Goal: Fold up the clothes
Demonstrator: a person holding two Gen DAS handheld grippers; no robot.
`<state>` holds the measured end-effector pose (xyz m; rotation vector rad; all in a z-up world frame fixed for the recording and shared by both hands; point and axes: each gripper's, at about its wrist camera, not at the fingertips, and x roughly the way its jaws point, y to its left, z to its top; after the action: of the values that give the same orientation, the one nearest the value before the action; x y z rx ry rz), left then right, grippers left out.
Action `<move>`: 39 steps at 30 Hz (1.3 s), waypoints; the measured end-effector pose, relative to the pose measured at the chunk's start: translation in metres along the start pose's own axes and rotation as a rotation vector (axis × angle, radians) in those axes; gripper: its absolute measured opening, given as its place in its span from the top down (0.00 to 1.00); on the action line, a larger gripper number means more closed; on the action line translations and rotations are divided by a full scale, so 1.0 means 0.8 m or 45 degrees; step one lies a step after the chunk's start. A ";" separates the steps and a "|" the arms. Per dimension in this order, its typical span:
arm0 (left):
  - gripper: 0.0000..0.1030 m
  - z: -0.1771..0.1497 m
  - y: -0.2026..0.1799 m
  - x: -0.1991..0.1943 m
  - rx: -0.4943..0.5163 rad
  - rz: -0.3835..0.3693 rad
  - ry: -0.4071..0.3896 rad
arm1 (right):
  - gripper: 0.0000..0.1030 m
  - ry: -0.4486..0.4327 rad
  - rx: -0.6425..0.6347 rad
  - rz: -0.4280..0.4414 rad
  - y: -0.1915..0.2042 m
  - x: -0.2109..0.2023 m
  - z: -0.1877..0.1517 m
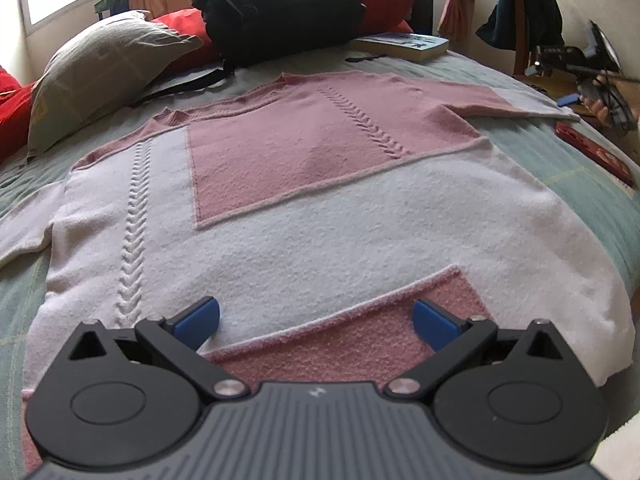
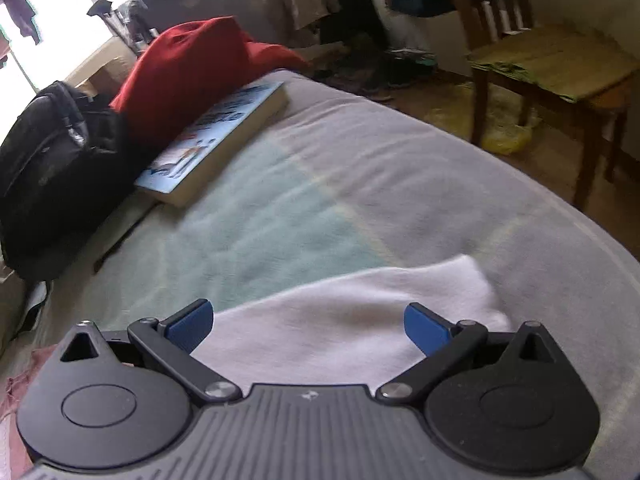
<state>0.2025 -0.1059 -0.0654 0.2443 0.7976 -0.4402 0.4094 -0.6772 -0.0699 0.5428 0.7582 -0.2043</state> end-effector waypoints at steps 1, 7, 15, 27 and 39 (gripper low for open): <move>0.01 -0.001 0.000 0.000 0.001 0.001 -0.002 | 0.00 0.012 -0.008 -0.004 0.005 0.009 0.001; 0.01 0.000 0.001 0.002 0.000 -0.003 0.000 | 0.00 -0.033 -0.092 -0.065 0.004 0.044 0.005; 0.01 -0.001 0.002 -0.005 0.017 0.000 -0.007 | 0.00 -0.015 -0.105 -0.051 0.049 -0.010 -0.013; 0.01 -0.023 0.042 -0.058 0.017 0.088 -0.043 | 0.00 0.310 -0.861 0.493 0.283 -0.132 -0.216; 0.01 -0.062 0.069 -0.108 0.038 0.139 -0.041 | 0.00 0.314 -1.159 0.366 0.345 -0.163 -0.411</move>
<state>0.1435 -0.0142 -0.0326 0.3062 0.7426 -0.3523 0.2208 -0.2699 -0.0673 -0.2008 0.9079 0.4736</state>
